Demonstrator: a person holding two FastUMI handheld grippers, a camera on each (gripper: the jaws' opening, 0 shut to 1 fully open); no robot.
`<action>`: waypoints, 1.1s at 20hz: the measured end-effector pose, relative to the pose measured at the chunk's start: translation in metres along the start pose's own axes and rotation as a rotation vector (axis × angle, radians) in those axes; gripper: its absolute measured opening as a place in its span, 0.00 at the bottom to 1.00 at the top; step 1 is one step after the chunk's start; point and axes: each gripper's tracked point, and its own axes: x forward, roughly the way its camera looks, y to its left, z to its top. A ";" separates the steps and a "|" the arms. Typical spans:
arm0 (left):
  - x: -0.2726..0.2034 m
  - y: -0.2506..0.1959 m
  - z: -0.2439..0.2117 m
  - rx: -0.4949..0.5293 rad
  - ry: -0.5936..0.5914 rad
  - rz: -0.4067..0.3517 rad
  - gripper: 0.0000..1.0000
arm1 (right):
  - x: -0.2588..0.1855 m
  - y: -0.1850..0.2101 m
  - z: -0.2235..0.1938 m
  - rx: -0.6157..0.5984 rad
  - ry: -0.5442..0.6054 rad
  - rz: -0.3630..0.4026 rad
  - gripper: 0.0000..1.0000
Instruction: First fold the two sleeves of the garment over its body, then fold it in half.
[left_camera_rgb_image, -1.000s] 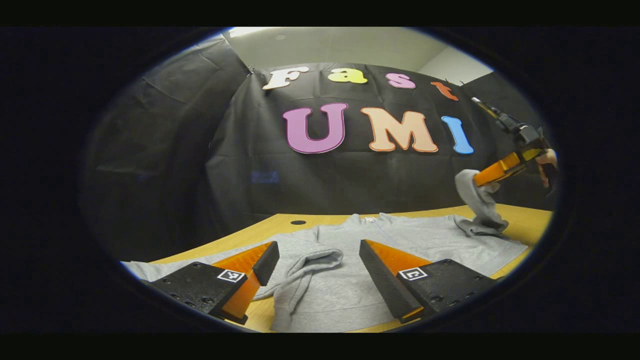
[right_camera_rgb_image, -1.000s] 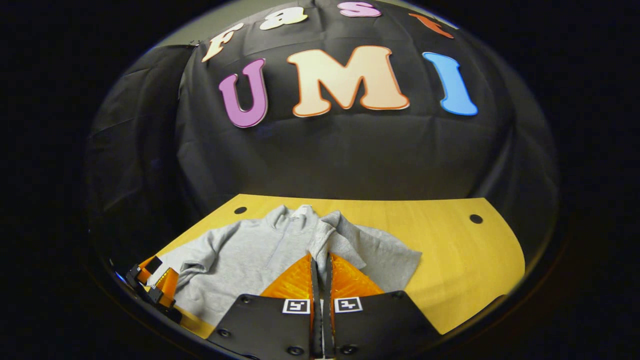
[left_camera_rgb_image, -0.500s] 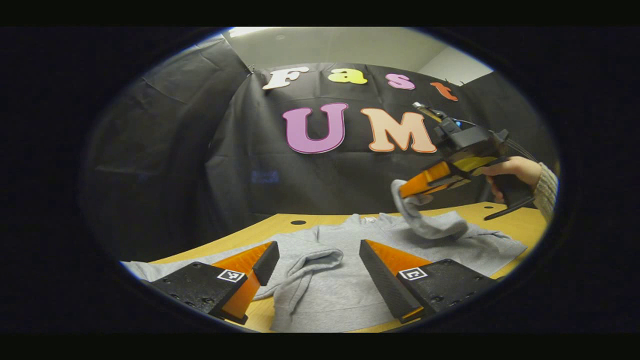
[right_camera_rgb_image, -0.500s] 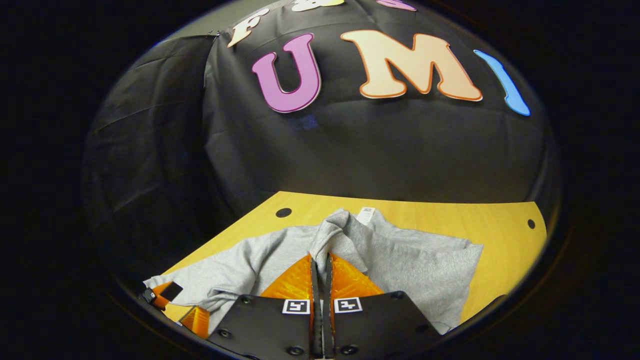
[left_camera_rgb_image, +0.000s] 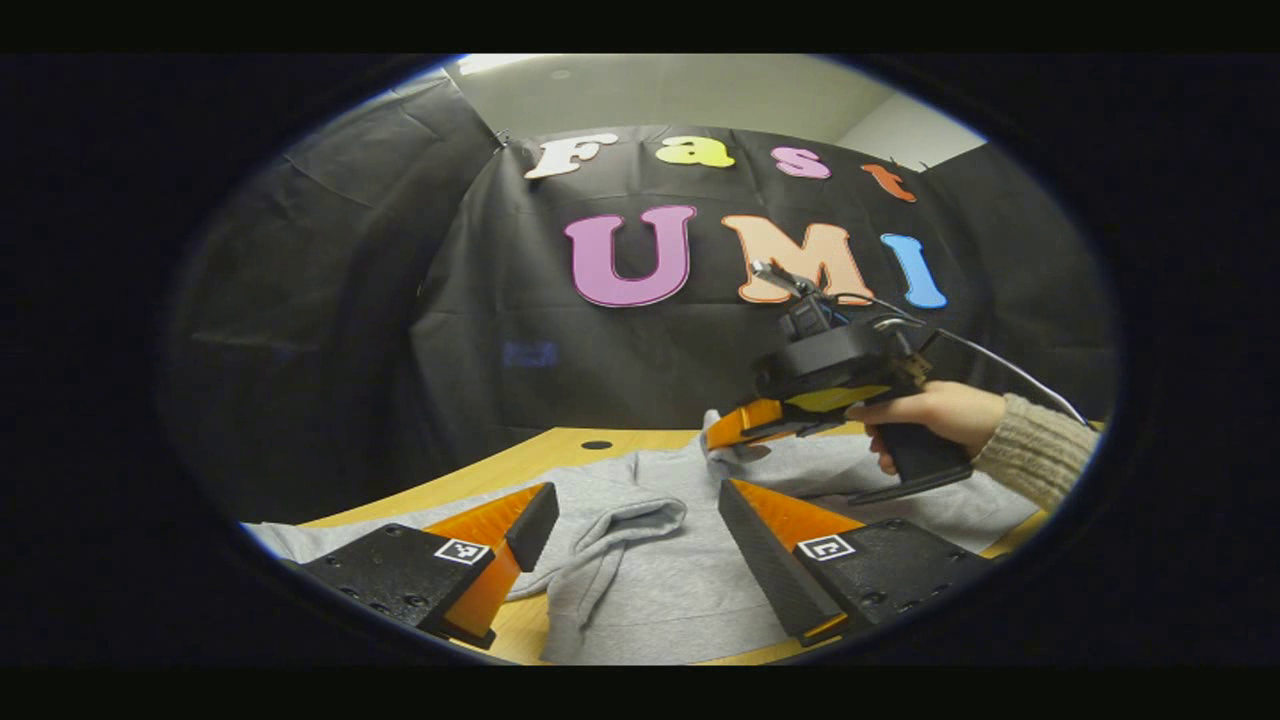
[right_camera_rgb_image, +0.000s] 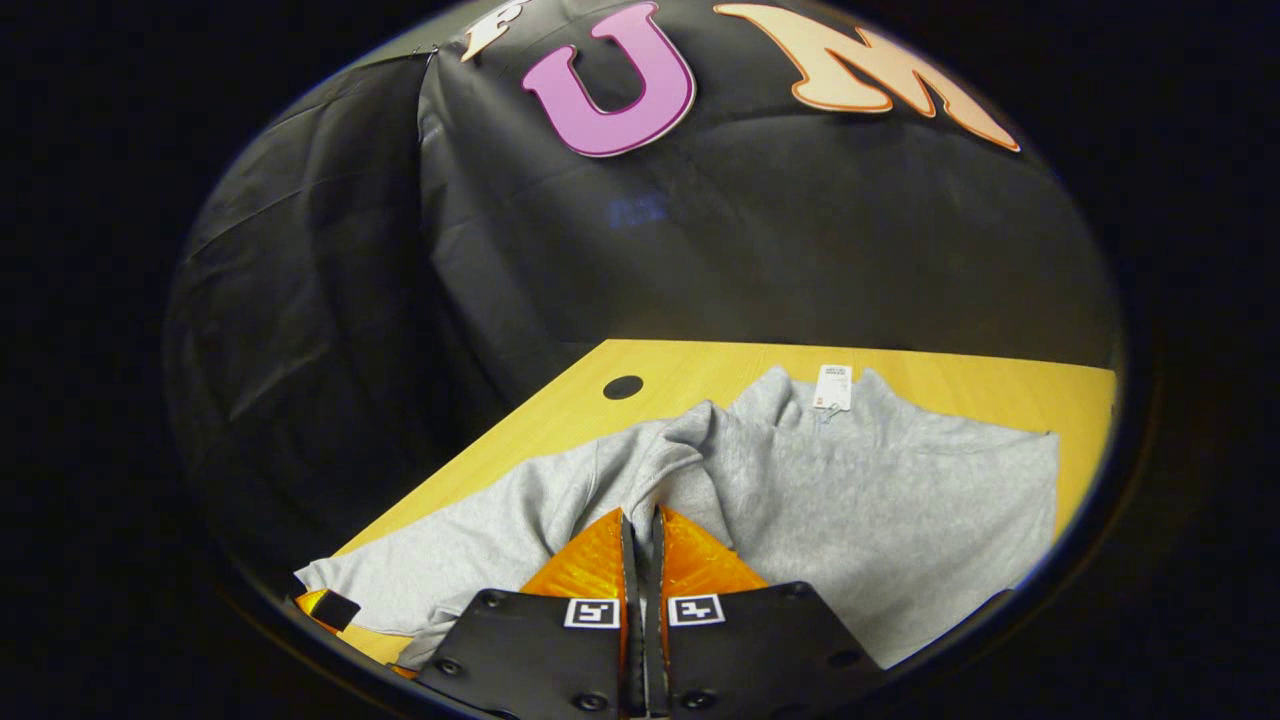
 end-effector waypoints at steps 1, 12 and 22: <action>0.001 0.000 0.001 0.000 0.000 0.000 0.98 | 0.002 0.000 0.000 0.000 -0.001 -0.001 0.03; 0.001 0.003 -0.001 0.000 0.002 -0.004 0.98 | 0.003 0.013 -0.012 0.133 0.049 0.086 0.63; 0.001 0.003 0.001 0.001 0.001 -0.003 0.99 | -0.135 -0.071 0.033 0.125 -0.257 0.019 0.91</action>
